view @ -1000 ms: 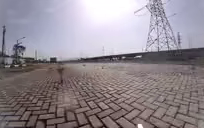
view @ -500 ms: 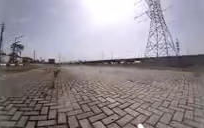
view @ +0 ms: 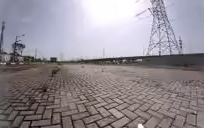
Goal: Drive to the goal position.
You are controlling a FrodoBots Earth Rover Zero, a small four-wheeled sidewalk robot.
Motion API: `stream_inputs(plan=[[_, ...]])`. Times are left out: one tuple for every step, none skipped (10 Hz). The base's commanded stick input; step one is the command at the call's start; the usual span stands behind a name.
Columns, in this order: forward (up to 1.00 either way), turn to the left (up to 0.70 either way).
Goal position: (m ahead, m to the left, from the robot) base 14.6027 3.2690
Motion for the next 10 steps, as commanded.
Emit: stream_inputs(plan=[[1.00,0.00],[1.00,0.00],[1.00,0.00],[1.00,0.00],[1.00,0.00],[1.00,0.00],[1.00,0.00],[1.00,0.00],[1.00,0.00],[1.00,0.00]])
